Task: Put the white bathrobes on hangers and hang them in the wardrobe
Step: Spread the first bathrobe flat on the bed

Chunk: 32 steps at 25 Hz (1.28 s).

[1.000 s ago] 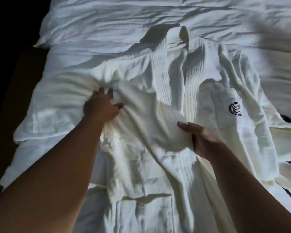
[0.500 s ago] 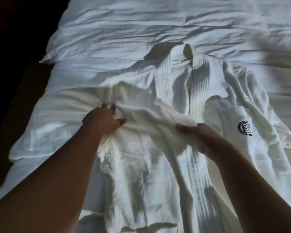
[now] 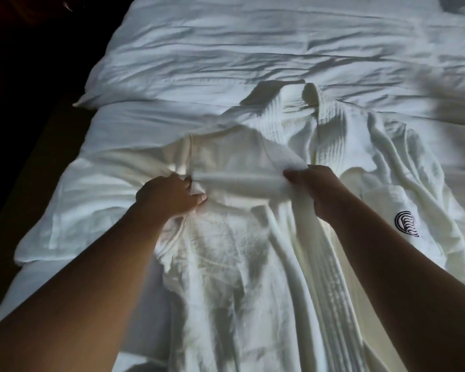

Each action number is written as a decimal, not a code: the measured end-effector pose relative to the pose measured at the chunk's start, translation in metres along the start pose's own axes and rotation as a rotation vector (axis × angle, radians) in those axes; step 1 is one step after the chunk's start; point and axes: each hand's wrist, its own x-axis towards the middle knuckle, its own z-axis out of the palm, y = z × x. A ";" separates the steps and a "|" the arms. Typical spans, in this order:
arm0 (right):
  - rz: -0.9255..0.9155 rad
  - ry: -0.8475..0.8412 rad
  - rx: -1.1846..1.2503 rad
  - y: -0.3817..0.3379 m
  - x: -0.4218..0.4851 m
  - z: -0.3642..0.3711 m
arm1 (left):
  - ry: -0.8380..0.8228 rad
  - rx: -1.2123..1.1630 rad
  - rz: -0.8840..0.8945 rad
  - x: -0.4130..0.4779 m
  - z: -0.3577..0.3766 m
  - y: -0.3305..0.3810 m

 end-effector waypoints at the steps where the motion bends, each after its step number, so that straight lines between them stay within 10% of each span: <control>1: -0.039 0.075 -0.025 -0.001 0.006 0.002 | 0.071 -0.029 -0.021 0.002 -0.006 0.000; 5: 0.006 0.024 0.018 -0.010 0.029 0.007 | 0.634 -0.280 -0.013 0.030 -0.012 -0.011; 11: -0.163 0.169 -0.164 -0.009 0.077 0.032 | 1.049 -0.190 0.033 0.065 0.051 -0.023; 20: -0.207 -0.041 0.010 -0.078 0.126 0.053 | 1.028 -0.202 -0.038 0.075 0.052 -0.019; 28: -0.830 0.699 -0.647 -0.074 0.116 0.093 | 1.009 -0.202 -0.064 0.078 0.053 -0.019; 32: -0.927 0.156 -1.057 -0.050 0.108 0.144 | 1.002 -0.209 -0.071 0.079 0.051 -0.020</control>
